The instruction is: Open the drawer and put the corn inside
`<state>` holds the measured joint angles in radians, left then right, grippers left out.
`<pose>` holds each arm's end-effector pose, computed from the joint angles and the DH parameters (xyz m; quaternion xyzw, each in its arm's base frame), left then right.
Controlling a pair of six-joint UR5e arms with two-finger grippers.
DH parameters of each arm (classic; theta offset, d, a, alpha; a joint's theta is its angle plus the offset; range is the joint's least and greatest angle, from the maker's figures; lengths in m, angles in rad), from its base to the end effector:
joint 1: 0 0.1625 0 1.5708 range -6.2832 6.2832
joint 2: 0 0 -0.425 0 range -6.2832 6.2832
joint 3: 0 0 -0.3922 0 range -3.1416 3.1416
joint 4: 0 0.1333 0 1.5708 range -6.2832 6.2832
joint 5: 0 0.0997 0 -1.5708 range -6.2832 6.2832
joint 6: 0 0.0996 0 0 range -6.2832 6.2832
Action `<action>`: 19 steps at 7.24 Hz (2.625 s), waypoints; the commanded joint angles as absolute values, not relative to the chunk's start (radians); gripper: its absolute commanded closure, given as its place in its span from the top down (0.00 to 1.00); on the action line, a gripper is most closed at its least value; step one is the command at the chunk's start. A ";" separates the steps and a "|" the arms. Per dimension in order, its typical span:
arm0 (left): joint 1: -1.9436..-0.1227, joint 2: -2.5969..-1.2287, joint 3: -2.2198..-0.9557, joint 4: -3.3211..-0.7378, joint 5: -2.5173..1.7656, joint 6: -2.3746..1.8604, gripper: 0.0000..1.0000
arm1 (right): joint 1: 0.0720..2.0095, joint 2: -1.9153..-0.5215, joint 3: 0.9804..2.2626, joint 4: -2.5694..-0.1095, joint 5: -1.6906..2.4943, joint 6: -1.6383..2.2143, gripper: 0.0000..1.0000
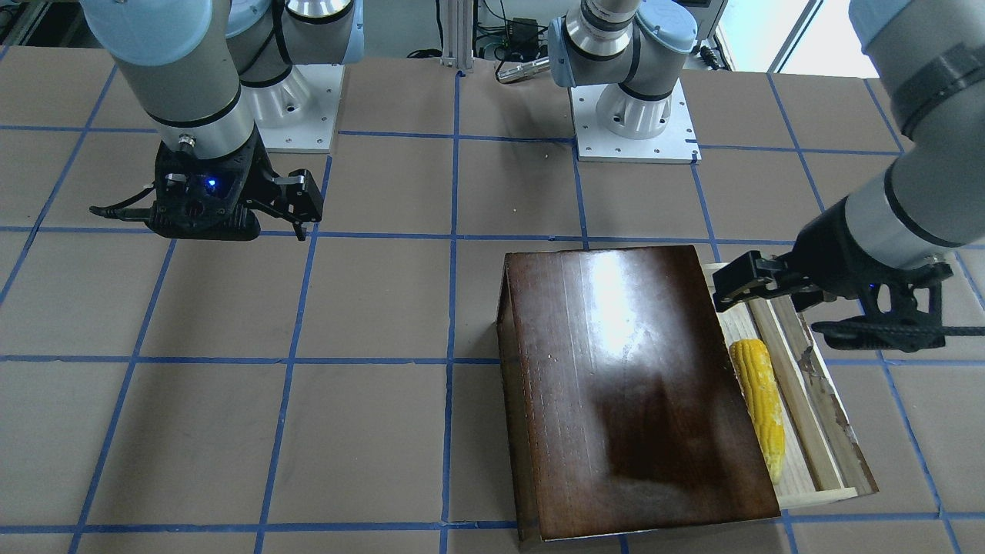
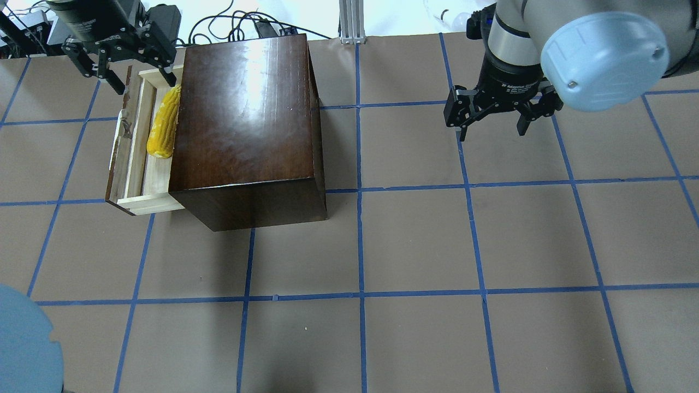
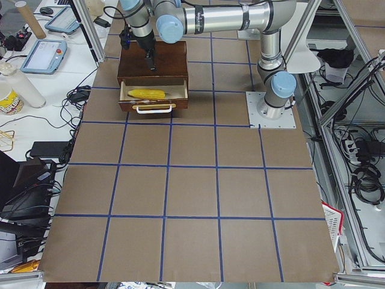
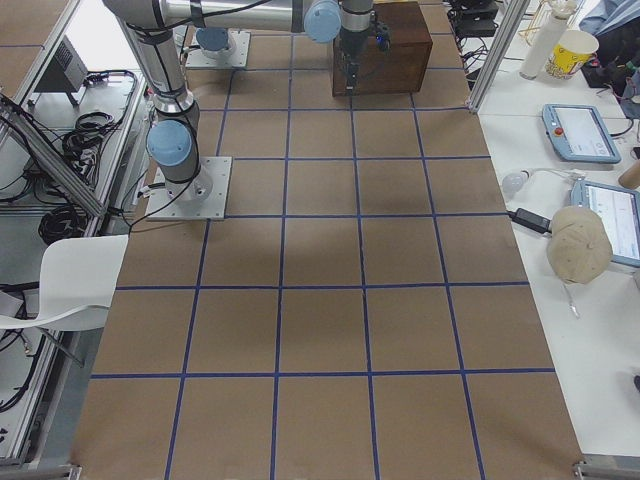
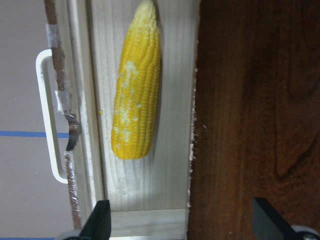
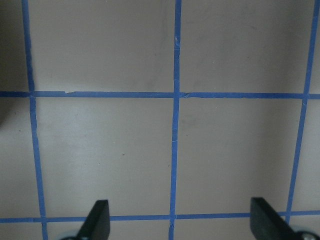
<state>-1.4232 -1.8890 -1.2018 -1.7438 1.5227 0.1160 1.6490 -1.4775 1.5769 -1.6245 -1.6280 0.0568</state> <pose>-0.0467 -0.6251 0.4752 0.0172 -0.9977 -0.0574 0.0318 0.1682 -0.5133 0.4428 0.0113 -0.9993 -0.0209 0.0301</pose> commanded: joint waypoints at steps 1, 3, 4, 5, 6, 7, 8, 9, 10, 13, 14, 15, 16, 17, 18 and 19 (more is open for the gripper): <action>-1.492 -1.855 -1.215 -1.749 1.526 0.100 1.00 | 1.649 -1.479 1.577 -1.626 -1.628 0.057 1.00; -1.540 -1.819 -1.285 -1.735 1.563 0.060 1.00 | 1.649 -1.477 1.577 -1.626 -1.628 0.057 1.00; -1.543 -1.803 -1.307 -1.736 1.563 0.042 1.00 | 1.649 -1.477 1.577 -1.625 -1.628 0.057 1.00; -1.543 -1.792 -1.330 -1.735 1.563 0.034 1.00 | 1.649 -1.477 1.577 -1.624 -1.628 0.057 1.00; -1.545 -1.781 -1.359 -1.735 1.562 -0.021 1.00 | 1.649 -1.477 1.577 -1.626 -1.629 0.057 1.00; -1.545 -1.766 -1.388 -1.730 1.562 -0.032 1.00 | 1.649 -1.477 1.577 -1.626 -1.629 0.057 1.00; -1.545 -1.761 -1.402 -1.714 1.563 -0.034 1.00 | 1.649 -1.477 1.577 -1.625 -1.629 0.057 1.00; -1.545 -1.758 -1.404 -1.712 1.562 -0.026 1.00 | 1.649 -1.477 1.577 -1.624 -1.629 0.057 1.00; -1.545 -1.753 -1.411 -1.712 1.562 -0.023 1.00 | 1.649 -1.477 1.577 -1.626 -1.629 0.057 1.00; -1.545 -1.747 -1.422 -1.710 1.562 -0.021 1.00 | 1.649 -1.479 1.577 -1.624 -1.631 0.057 1.00; -1.545 -1.749 -1.420 -1.704 1.562 -0.021 1.00 | 1.649 -1.477 1.577 -1.624 -1.629 0.057 1.00; -1.546 -1.747 -1.419 -1.701 1.562 -0.023 1.00 | 1.649 -1.477 1.577 -1.624 -1.631 0.057 1.00; -1.548 -1.744 -1.417 -1.701 1.562 -0.021 1.00 | 1.649 -1.477 1.577 -1.626 -1.631 0.057 1.00; -1.558 -1.737 -1.417 -1.701 1.562 -0.021 1.00 | 1.649 -1.477 1.577 -1.626 -1.629 0.057 1.00; -1.565 -1.733 -1.420 -1.701 1.562 -0.021 1.00 | 1.649 -1.477 1.577 -1.626 -1.629 0.057 1.00; -1.565 -1.733 -1.420 -1.701 1.562 -0.021 1.00 | 1.649 -1.477 1.577 -1.625 -1.631 0.057 1.00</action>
